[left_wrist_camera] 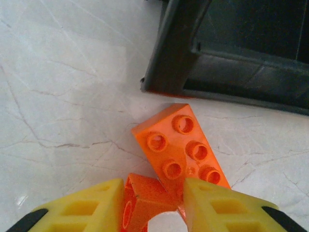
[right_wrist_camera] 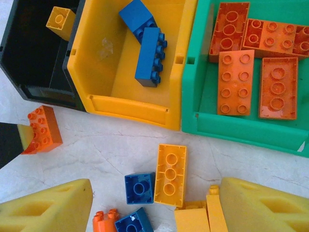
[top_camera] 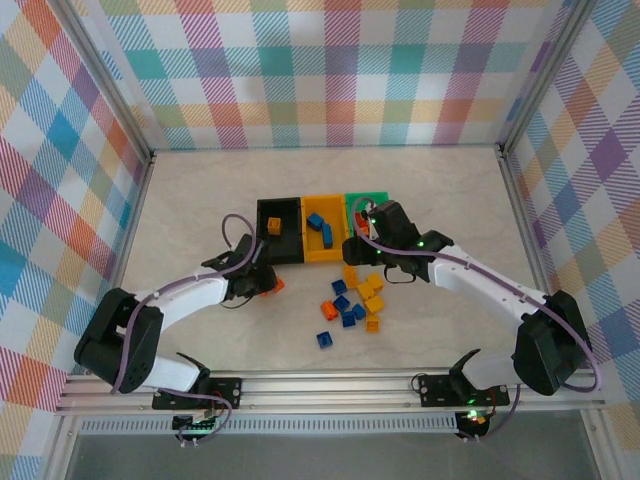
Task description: Sort the legos into containers by color
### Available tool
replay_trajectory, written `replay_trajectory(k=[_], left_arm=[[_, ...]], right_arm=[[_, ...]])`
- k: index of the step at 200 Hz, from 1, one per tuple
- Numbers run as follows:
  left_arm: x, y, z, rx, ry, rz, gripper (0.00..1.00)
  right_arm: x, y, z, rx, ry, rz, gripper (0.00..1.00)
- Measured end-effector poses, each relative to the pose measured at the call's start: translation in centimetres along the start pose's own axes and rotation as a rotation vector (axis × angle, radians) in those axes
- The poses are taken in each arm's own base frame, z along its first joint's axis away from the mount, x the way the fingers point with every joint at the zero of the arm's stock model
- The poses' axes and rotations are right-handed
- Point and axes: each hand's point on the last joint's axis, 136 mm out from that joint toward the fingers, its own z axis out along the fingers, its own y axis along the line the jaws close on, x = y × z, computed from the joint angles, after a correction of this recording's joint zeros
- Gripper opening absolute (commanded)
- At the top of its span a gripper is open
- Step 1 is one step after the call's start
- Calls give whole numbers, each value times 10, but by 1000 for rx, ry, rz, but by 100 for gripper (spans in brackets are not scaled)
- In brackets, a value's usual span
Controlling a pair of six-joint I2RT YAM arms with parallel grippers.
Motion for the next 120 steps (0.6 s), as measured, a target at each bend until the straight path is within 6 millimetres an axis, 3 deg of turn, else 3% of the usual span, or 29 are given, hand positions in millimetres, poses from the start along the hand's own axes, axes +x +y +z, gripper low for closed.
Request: replay_trajectory(k=[26, 61, 120], left_arm=[[4, 6, -3, -4, -6, -2, 29], [16, 19, -2, -40, 22, -3, 48], [13, 18, -22, -13, -8, -1, 45]], right_arm=[[-1, -1, 0, 4, -3, 1, 71], [-2, -3, 0, 7, -5, 5, 71], [-3, -4, 0, 9, -8, 9, 70]])
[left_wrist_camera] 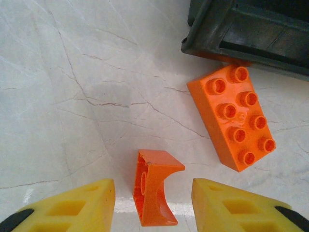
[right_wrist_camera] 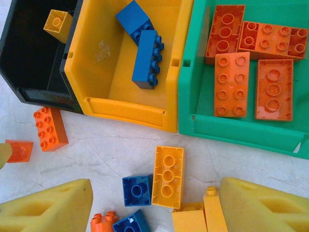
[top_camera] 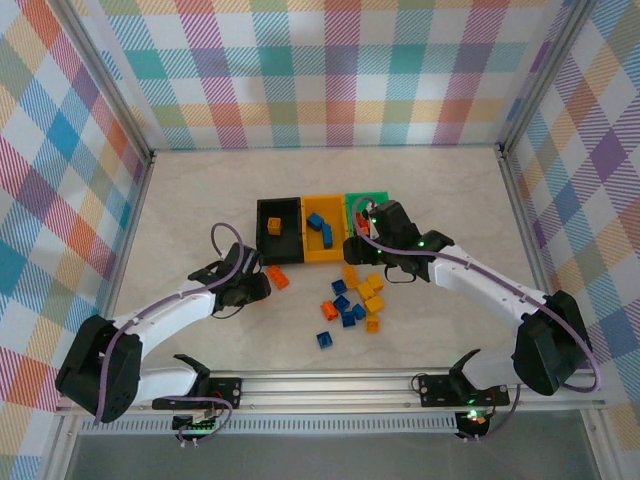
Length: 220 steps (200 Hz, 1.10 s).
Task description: Sort the legos into containers by color
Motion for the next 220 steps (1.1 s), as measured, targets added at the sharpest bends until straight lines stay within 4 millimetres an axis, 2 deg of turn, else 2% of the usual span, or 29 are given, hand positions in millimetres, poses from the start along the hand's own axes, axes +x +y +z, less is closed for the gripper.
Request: replay_trajectory(k=[24, 60, 110, 141, 155, 173, 203, 220], left_arm=[[5, 5, 6, -26, 26, 13, 44], [16, 15, 22, -87, 82, 38, 29], [12, 5, 19, -52, 90, 46, 16], [8, -8, 8, -7, 87, 56, 12], [5, -18, -2, 17, 73, 71, 11], [3, -41, -17, 67, 58, 116, 10], [-4, -99, -43, 170, 29, 207, 10], [-11, -134, -47, 211, 22, 240, 8]], right_arm=[[0, 0, 0, 0, 0, 0, 70], [0, 0, 0, 0, 0, 0, 70], [-5, -4, -5, 2, -17, 24, 70], [-9, -19, -7, 27, -31, 66, 70], [-9, -31, -6, 47, -32, 93, 69], [-11, -47, -7, 74, -37, 131, 69], [-13, -62, -15, 95, -62, 173, 69], [-13, -66, -21, 97, -78, 183, 69]])
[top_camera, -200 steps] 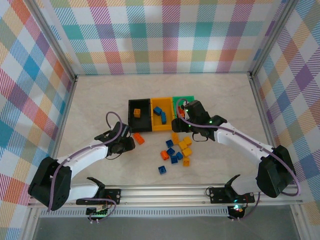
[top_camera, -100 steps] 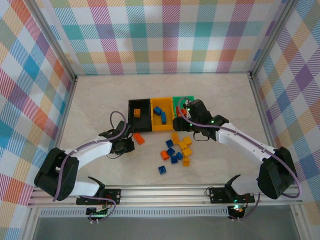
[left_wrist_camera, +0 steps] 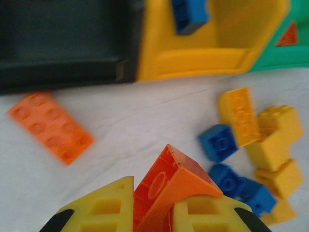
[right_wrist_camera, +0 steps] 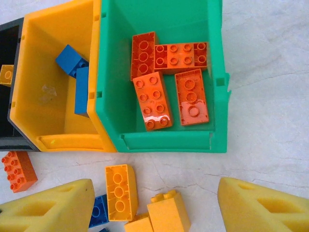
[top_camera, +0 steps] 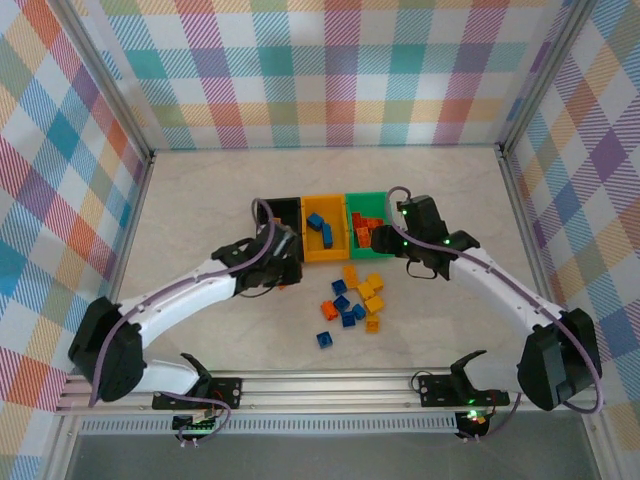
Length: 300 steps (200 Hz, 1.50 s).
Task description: Sort the legos into containers by color
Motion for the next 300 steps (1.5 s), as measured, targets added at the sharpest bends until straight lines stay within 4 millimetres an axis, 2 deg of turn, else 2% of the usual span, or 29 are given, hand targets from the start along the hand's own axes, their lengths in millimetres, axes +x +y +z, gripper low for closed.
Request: replay_trajectory(k=[23, 60, 112, 137, 153, 171, 196, 225, 253, 266, 300], left_arm=[[-21, -35, 16, 27, 3, 28, 8], [-68, -84, 56, 50, -19, 65, 6], [-113, -128, 93, 66, -41, 113, 8], [-126, -141, 107, 63, -41, 127, 28], [-131, -146, 115, 59, -38, 140, 47], [-129, -144, 117, 46, -24, 137, 60], [-123, -137, 118, 27, -11, 147, 67], [-98, -112, 110, -8, 30, 149, 77], [-75, -84, 81, -24, 34, 139, 89], [-64, -71, 62, -23, 22, 130, 99], [-36, -39, 13, 3, -26, 95, 100]], right_arm=[[3, -5, -4, 3, -5, 9, 69], [11, -13, -7, 15, 4, 20, 69], [14, -23, -11, 24, 0, 40, 69], [15, -26, -12, 25, 3, 47, 69], [16, -27, -11, 26, 5, 48, 70], [18, -27, -11, 23, 10, 48, 70], [20, -26, -10, 17, 16, 48, 70], [22, -21, -10, -13, 31, 41, 69], [33, -11, -6, -43, 72, 19, 70], [47, -3, -2, -61, 113, -7, 70], [100, 29, 10, -108, 260, -132, 69]])
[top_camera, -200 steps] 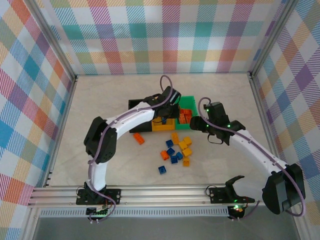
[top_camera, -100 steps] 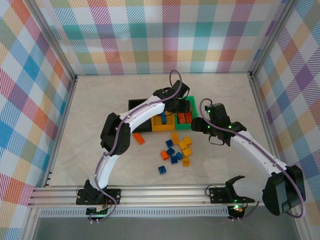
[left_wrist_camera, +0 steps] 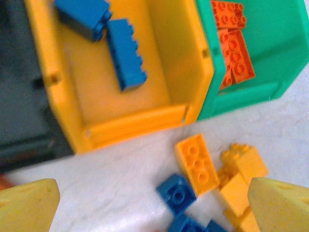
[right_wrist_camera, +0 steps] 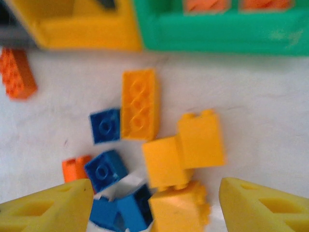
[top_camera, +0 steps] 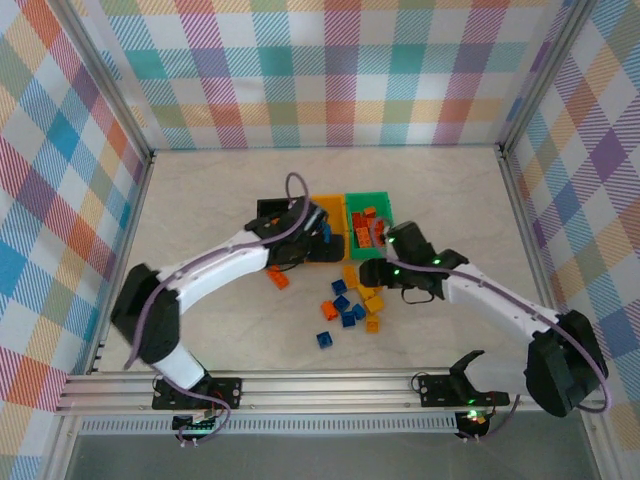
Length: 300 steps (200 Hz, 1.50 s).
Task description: Sort the legos into containers by color
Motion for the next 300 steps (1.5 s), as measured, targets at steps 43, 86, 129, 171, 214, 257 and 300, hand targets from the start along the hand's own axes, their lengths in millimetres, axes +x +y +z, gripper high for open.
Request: replay_trajectory(k=[43, 86, 129, 171, 214, 257, 300], left_arm=[[50, 51, -41, -33, -35, -58, 100], [76, 90, -62, -62, -76, -138, 100], [87, 109, -61, -93, -66, -187, 100], [87, 113, -60, -98, -61, -202, 100], [86, 116, -60, -104, -64, -212, 100], [86, 117, -60, -106, -64, -218, 100], [86, 118, -60, -104, -62, -221, 100]], right_arm=[[54, 46, 37, -21, 187, -196, 60], [55, 63, 51, 4, 203, -256, 53], [49, 56, 51, 62, 189, -265, 52], [45, 47, 68, 136, 209, -303, 48], [47, 47, 75, 137, 232, -329, 59], [50, 46, 84, 146, 253, -338, 54], [53, 44, 90, 148, 268, -340, 39]])
